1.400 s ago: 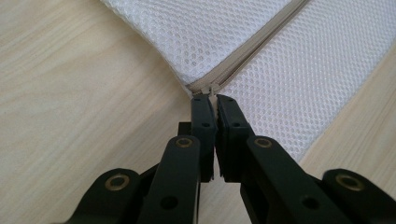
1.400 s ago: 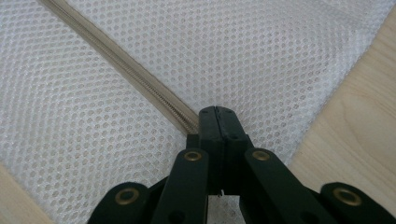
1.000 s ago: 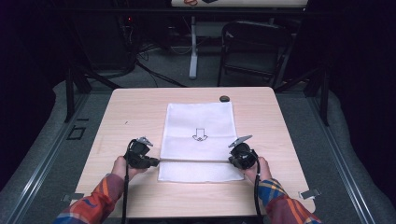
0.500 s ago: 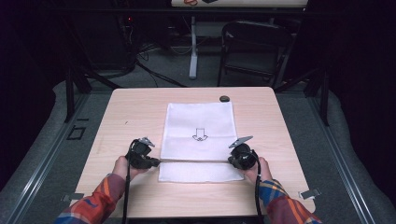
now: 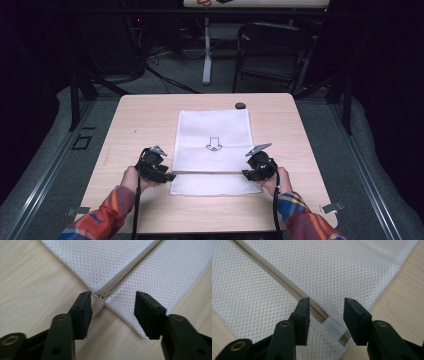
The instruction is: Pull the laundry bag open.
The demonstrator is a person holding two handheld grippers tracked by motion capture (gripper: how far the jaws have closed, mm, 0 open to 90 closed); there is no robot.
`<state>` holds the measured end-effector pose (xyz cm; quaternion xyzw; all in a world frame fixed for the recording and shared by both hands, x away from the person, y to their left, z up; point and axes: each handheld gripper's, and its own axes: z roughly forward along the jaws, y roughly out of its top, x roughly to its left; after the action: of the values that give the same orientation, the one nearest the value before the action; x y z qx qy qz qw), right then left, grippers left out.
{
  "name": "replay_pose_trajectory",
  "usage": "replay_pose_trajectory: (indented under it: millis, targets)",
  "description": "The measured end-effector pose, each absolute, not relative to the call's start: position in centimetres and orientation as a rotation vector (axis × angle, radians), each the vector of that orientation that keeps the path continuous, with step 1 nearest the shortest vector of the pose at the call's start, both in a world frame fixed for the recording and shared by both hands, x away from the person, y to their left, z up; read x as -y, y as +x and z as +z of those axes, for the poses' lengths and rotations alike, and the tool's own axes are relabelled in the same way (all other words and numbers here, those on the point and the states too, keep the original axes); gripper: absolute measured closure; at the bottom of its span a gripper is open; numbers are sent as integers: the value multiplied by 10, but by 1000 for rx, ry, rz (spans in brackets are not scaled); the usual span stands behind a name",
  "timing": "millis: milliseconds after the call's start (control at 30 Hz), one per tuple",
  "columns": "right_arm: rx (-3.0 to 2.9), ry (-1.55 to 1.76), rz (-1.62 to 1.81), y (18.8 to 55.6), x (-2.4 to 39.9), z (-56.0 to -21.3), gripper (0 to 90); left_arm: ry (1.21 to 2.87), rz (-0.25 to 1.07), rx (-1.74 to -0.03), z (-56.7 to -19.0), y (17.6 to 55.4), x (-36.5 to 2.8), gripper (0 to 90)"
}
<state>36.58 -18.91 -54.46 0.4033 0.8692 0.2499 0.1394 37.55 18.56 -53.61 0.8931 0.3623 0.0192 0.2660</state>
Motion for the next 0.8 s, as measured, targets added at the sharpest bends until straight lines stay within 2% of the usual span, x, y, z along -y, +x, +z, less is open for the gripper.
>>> replay_pose_trajectory:
  millis: [133, 400, 800]
  targets:
    - [-2502, 1169, 759, 362, 192, -534, 403, 2379, 72, -984, -528, 373, -188, 305]
    - [-2475, 1167, 788, 350, 199, -512, 155, 2356, 137, -1002, -513, 360, -191, 196]
    - [-2422, 1178, 825, 321, 224, -489, 21, 2342, 171, -1052, -510, 332, -202, 141]
